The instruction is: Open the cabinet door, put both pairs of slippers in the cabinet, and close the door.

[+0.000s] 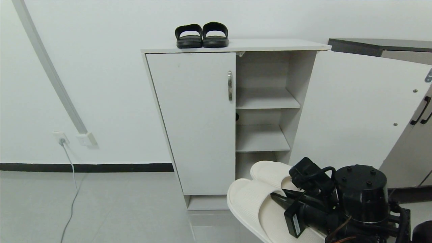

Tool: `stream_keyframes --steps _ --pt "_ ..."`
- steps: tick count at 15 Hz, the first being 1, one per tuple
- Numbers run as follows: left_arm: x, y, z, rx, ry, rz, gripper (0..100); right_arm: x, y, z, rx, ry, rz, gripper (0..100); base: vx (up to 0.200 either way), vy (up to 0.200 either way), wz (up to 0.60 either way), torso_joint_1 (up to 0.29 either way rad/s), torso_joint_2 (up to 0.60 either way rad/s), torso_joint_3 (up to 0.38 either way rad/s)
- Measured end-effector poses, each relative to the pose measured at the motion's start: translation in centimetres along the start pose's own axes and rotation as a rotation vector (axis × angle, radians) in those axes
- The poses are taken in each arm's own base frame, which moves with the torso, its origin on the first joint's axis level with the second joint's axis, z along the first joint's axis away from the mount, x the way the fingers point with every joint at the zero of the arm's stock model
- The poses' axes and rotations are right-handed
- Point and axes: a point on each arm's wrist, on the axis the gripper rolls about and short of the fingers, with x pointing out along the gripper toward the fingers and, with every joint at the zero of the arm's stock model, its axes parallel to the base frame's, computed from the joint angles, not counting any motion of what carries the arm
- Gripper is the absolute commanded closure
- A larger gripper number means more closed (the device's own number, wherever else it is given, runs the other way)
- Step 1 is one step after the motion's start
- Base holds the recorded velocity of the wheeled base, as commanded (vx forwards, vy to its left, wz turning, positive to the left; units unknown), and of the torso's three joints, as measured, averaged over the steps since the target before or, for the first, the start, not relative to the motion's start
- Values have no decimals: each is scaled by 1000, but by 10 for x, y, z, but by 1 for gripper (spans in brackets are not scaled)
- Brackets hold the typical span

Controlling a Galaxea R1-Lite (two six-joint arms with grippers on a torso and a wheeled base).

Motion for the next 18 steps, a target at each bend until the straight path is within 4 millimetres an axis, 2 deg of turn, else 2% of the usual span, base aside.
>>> stream_keyframes --steps 2,4,9,12,15,18 --pt "4 0 -12 55 -84 2 100 1 1 -1 -1 2 2 100 0 0 0 0 0 0" --pt "6 0 -26 103 -37 -50 100 3 1 -2 -2 7 2 100 0 0 0 0 0 0" --pt "6 0 -30 124 -31 -76 100 14 5 -2 0 -26 -8 100 0 0 0 0 0 0" --pt "6 0 -31 119 -33 -75 100 36 10 -3 75 -67 -126 100 0 0 0 0 0 0" --pt "6 0 -31 117 -32 -75 100 67 27 2 129 -145 -268 100 0 0 0 0 0 0" --pt "6 0 -31 117 -32 -75 100 99 39 4 147 -151 -436 100 0 0 0 0 0 0"
